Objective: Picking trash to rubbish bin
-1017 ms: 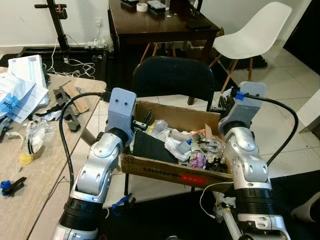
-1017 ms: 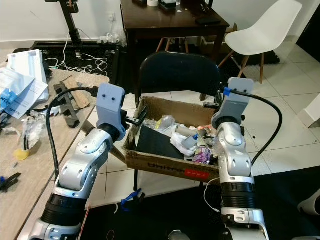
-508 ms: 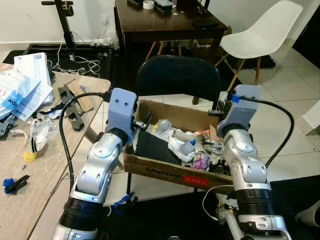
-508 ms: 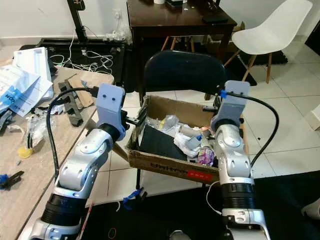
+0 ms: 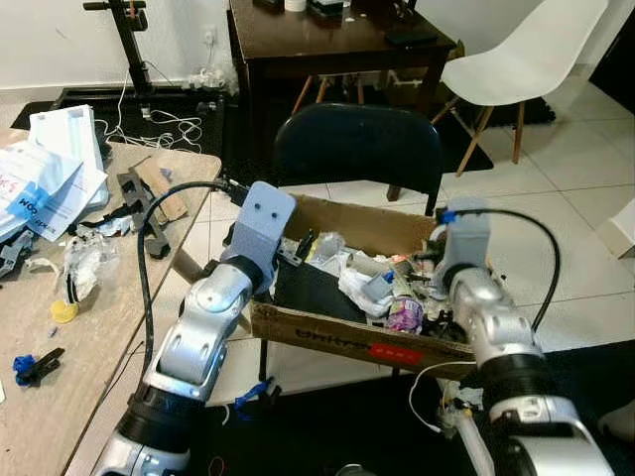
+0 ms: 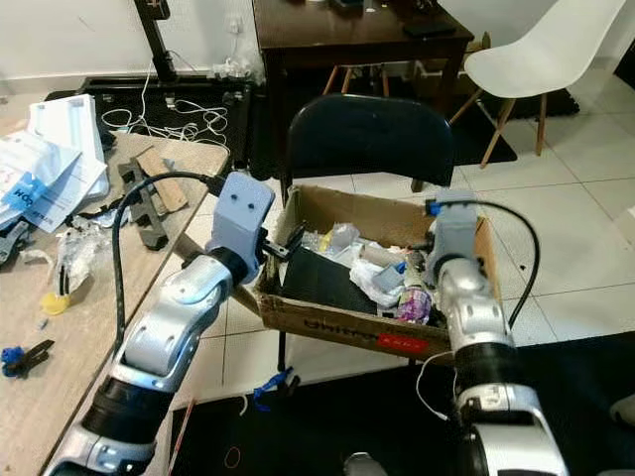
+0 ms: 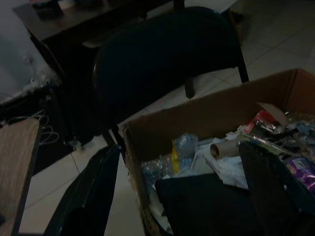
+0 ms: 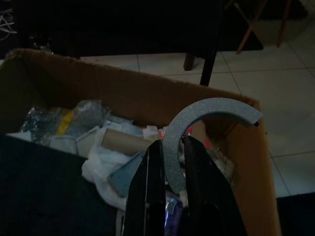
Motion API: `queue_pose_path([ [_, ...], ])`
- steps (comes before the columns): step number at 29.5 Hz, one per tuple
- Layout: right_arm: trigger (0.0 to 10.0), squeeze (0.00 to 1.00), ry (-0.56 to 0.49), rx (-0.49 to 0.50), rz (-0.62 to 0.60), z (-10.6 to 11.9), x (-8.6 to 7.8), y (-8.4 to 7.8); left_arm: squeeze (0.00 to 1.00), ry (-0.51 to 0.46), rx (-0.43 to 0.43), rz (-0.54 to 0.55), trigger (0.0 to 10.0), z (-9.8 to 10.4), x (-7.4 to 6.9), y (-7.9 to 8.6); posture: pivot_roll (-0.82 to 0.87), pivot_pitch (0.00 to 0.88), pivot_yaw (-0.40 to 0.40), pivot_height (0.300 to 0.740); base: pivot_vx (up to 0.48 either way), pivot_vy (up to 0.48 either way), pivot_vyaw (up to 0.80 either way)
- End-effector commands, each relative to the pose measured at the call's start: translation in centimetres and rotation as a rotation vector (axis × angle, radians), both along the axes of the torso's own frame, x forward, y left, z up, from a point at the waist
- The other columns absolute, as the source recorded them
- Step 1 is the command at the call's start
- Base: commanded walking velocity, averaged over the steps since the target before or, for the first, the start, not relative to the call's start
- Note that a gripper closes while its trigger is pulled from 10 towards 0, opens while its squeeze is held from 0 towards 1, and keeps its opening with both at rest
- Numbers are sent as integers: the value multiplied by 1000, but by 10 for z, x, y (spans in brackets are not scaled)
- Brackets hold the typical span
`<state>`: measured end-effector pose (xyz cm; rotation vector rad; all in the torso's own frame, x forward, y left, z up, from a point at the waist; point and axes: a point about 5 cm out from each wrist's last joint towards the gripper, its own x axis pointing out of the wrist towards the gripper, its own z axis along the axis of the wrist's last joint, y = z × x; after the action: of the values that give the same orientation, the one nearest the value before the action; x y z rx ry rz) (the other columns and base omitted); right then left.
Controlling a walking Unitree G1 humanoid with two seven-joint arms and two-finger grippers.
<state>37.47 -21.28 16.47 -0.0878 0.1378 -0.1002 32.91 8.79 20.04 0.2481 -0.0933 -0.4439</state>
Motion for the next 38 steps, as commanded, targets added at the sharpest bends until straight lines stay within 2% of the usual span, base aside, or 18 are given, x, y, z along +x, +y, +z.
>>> queue_pose_path([
  [1, 10000, 0, 19, 17, -30, -9, -1, -5, 0, 24, 31, -15, 10000, -4, 2, 0, 109, 224, 62, 740, 0, 0, 0],
  [3, 10000, 0, -4, 44, -49, -6, 1, -8, 0, 25, 48, -18, 10000, -4, 3, 1, 110, 232, 74, 740, 0, 0, 0],
  [12, 10000, 0, -49, 13, -37, -1, 6, -6, 0, 50, 76, -9, 10000, -10, 4, 3, 117, 250, 96, 740, 0, 0, 0],
  [16, 10000, 0, -169, 31, -38, 16, 8, -6, 0, 62, 62, 102, 10000, -11, 9, 15, 126, 262, 90, 740, 0, 0, 0],
  [19, 10000, 0, -210, 34, -25, 22, 8, -5, 0, 72, 43, 145, 10000, -12, 12, 20, 126, 262, 90, 740, 0, 0, 0],
  [20, 10000, 725, -222, 48, -3, 24, 9, -4, 0, 76, 36, 162, 10000, -12, 13, 22, 125, 261, 89, 740, 0, 0, 0],
  [21, 10000, 725, -228, 58, 12, 25, 9, -2, 0, 77, 32, 171, 10000, -12, 13, 23, 125, 261, 89, 740, 0, 0, 0],
  [22, 10000, 1000, -227, 58, 17, 25, 8, -2, 0, 77, 31, 173, 10000, -12, 14, 24, 125, 261, 89, 740, 0, 0, 0],
  [25, 10000, 1000, -211, 2, -15, 22, 9, -3, 0, 77, 30, 171, 10000, -11, 14, 23, 125, 258, 88, 740, 0, 0, 0],
  [26, 10000, 549, -205, -16, -26, 21, 9, -4, 0, 77, 29, 169, 10000, -11, 14, 23, 123, 257, 89, 740, 0, 0, 0],
  [29, 10000, 549, -205, -14, -24, 21, 10, -4, 0, 77, 29, 171, 10000, -11, 14, 22, 123, 257, 89, 740, 0, 0, 0],
  [30, 10000, 0, -224, 0, -22, 22, 9, -2, 0, 74, 23, 173, 10000, -11, 14, 22, 120, 254, 88, 740, 0, 0, 0],
  [34, 10000, 0, -291, 53, 15, 29, 7, 11, 0, 65, -5, 196, 10000, -9, 15, 24, 112, 248, 83, 740, 0, 0, 0],
  [36, 10000, 0, -347, 97, 113, 36, 4, 36, 0, 54, -58, 225, 10000, -6, 17, 26, 106, 239, 68, 740, 0, 0, 0],
  [37, 10000, 0, -347, 97, 113, 36, 4, 36, 0, 54, -58, 225, 10000, -6, 17, 26, 106, 239, 68, 740, 0, 0, 0],
  [38, 10000, 0, -383, 114, 145, 42, 1, 48, 0, 47, -106, 242, 10000, -4, 16, 28, 102, 237, 63, 740, 0, 0, 0],
])
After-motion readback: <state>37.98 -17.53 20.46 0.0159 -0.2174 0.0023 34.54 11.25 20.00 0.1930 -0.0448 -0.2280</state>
